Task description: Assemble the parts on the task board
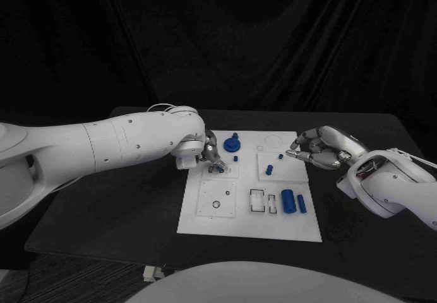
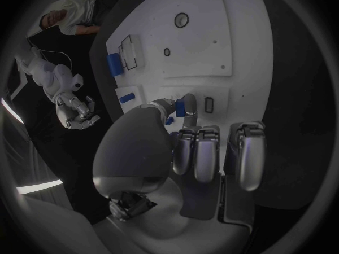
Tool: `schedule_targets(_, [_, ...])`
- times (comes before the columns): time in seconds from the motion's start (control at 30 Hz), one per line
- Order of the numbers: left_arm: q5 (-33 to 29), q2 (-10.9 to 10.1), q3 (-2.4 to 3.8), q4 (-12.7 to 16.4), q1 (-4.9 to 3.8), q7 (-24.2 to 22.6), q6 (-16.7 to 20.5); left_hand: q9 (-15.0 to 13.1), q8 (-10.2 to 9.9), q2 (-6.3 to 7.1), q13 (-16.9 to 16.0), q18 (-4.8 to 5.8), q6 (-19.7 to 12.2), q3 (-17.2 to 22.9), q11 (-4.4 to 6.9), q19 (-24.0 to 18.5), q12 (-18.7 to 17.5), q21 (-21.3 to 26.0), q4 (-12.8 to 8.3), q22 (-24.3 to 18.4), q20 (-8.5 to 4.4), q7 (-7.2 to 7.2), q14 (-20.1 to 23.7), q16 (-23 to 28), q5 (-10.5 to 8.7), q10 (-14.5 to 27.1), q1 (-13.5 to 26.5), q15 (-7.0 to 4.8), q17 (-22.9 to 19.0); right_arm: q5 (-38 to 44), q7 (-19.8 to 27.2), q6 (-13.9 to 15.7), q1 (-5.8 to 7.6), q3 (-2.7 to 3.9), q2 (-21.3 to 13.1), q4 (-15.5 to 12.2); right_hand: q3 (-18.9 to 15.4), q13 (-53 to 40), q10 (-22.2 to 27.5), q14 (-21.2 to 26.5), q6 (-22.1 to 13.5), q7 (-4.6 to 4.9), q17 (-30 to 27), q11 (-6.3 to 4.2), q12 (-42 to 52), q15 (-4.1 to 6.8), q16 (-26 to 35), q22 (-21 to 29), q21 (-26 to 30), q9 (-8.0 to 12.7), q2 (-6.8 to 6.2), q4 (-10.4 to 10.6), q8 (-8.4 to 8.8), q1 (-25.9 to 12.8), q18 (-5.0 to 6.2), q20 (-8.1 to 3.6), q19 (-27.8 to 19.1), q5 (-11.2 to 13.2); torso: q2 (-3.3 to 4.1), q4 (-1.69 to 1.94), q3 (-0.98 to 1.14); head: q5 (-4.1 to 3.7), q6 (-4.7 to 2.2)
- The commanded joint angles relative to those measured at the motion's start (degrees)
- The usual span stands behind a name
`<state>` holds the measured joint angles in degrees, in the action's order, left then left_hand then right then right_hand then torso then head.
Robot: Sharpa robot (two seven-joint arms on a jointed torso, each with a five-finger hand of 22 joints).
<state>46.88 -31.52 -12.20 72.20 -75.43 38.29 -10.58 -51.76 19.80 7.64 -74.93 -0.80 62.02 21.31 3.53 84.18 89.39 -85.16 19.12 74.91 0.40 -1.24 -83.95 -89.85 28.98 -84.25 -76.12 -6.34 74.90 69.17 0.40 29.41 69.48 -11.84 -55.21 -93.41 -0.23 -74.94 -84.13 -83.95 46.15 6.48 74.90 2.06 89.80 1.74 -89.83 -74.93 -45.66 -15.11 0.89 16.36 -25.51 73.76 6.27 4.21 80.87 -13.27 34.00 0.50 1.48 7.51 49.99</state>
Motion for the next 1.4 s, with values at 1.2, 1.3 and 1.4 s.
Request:
schedule_targets(1.2, [3.63, 2.11, 0.03, -0.68, 0.19, 2.94, -1.33, 0.14, -0.04, -1.0, -13.97, -0.46, -0.43, 8.38, -0.29, 2.98, -1.28, 0.11, -7.09, 13.23, 0.18, 0.29, -6.05, -0.15, 0.01, -4.93, 0.68, 0.44, 15.1, 0.09, -1.46, -0.94, -0.35, 0.04, 0.11, -0.06, -0.06, -15.06, -5.87, -6.05, -0.34, 0.02, 15.1, 0.02, 0.2, 0.08, -0.17, -5.37, 0.84, -0.11, 0.01, -0.4, -0.48, 0.74, 0.9, -0.03, -0.43, -0.38, -0.03, 0.0, -0.01, 0.43, 0.01])
schedule_targets(1.3, [3.63, 2.02, 0.03, -0.68, 0.21, 3.09, -1.5, 0.14, -0.04, -1.01, -13.98, -0.47, -0.43, 8.38, -0.29, 2.96, -1.27, 0.16, -7.12, 13.22, 0.18, 0.29, -6.05, -0.15, 0.01, -4.93, 0.69, 0.44, 15.1, 0.09, -1.55, -1.06, -0.35, 0.04, 0.1, -0.05, -0.06, -15.06, -5.87, -6.05, -0.34, 0.02, 15.1, 0.02, 0.2, 0.08, -0.17, -5.37, 0.84, -0.11, 0.01, -0.4, -0.48, 0.74, 0.9, -0.03, -0.43, -0.38, -0.02, 0.02, 0.0, 0.46, 0.01])
schedule_targets(1.4, [3.63, 2.01, 0.03, -0.7, 0.22, 3.17, -1.77, 0.15, -0.04, -1.04, -14.02, -0.45, -0.42, 8.38, -0.29, 3.0, -1.19, 0.1, -7.22, 13.24, 0.19, 0.31, -6.05, -0.15, 0.01, -4.97, 0.69, 0.44, 15.1, 0.09, -1.63, -1.13, -0.35, 0.04, 0.1, -0.06, -0.06, -15.06, -5.87, -6.05, -0.34, 0.02, 15.1, 0.02, 0.2, 0.08, -0.17, -5.37, 0.84, -0.11, 0.01, -0.4, -0.48, 0.74, 0.9, -0.03, -0.43, -0.38, -0.04, 0.01, 0.01, 0.46, 0.01])
